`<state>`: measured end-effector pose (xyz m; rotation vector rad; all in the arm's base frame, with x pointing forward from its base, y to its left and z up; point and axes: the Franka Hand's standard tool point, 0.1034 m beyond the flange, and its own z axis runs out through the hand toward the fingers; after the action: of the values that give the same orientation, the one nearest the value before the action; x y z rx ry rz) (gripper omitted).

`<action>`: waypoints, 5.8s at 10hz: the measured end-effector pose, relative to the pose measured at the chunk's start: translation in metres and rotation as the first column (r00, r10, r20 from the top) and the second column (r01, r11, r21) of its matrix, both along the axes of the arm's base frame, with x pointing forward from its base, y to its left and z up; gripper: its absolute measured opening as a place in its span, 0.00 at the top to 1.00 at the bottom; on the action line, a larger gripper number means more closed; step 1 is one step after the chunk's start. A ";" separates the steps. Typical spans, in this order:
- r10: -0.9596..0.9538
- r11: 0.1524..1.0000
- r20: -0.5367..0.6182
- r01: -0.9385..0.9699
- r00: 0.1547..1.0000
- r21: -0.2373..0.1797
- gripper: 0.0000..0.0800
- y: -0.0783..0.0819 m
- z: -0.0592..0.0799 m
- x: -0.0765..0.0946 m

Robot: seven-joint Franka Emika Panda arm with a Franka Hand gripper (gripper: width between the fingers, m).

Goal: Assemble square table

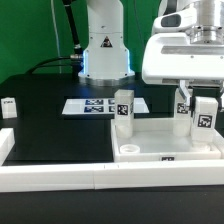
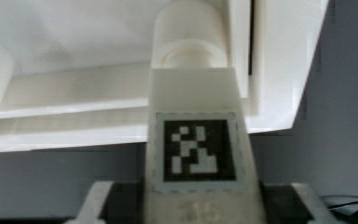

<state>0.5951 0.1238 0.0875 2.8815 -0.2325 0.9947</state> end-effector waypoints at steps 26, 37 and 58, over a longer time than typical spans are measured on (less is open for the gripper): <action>-0.038 0.954 -0.581 0.202 0.813 0.220 0.19 -0.011 0.020 0.015; -0.168 0.914 -0.605 0.352 0.779 0.200 0.64 -0.011 0.007 0.014; -0.436 0.758 -0.577 0.628 0.690 0.177 0.19 -0.003 0.001 0.025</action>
Offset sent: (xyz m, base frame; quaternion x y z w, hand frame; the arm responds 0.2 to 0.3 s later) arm 0.0000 0.0000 0.0000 0.0000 0.0000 0.0000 1.0000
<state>0.6200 0.1207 0.0884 2.9201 -1.2576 0.0676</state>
